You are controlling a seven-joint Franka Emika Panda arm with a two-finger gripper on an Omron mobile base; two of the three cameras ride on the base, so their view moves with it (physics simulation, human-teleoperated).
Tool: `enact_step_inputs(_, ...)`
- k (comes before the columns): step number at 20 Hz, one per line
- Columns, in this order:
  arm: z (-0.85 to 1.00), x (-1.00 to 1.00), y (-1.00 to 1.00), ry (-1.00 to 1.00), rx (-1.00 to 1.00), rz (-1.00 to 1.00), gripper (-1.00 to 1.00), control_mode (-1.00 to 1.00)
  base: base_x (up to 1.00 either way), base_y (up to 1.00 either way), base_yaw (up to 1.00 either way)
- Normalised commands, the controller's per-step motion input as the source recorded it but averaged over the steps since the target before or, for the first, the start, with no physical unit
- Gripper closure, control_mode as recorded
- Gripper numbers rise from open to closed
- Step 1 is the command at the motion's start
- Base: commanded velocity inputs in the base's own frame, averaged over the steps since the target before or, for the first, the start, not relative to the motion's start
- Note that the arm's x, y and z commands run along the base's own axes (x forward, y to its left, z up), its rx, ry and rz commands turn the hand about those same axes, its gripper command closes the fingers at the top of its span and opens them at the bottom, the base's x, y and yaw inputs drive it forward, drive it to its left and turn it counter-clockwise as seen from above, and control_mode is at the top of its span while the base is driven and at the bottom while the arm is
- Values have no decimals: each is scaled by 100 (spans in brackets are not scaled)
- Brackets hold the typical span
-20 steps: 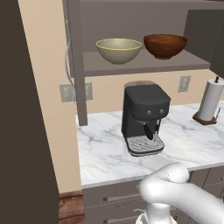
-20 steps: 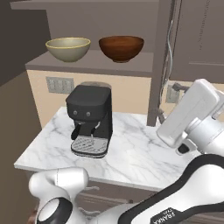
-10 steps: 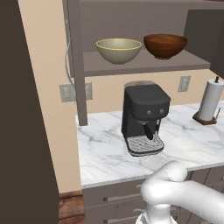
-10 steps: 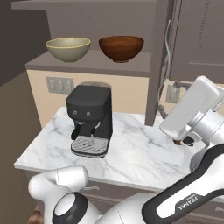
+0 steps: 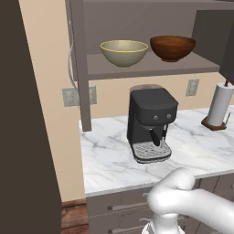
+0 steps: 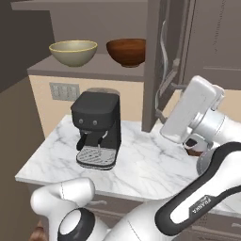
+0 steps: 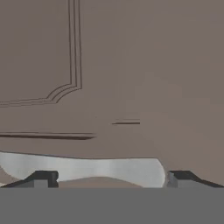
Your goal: Open the cabinet. Pick the bowls from the counter and place them in the cabinet. Then close the cabinet.
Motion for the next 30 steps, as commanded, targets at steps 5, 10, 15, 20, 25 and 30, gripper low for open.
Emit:
enact_step_inputs(5,-23,-8,91,-19,6,-32,-100,-100,0,0,0)
enact_step_inputs(10,-33,31,99,-14,2,-55,-100,-100,0,0,0)
enact_step_inputs(15,-4,69,90,-3,0,-57,-100,-100,0,0,0)
enact_step_inputs(20,7,69,78,-2,0,-55,-100,-100,0,0,0)
enact_step_inputs(25,37,69,41,0,3,-50,-100,-100,0,0,0)
enact_step_inputs(30,16,72,13,3,12,-48,-100,-100,0,0,0)
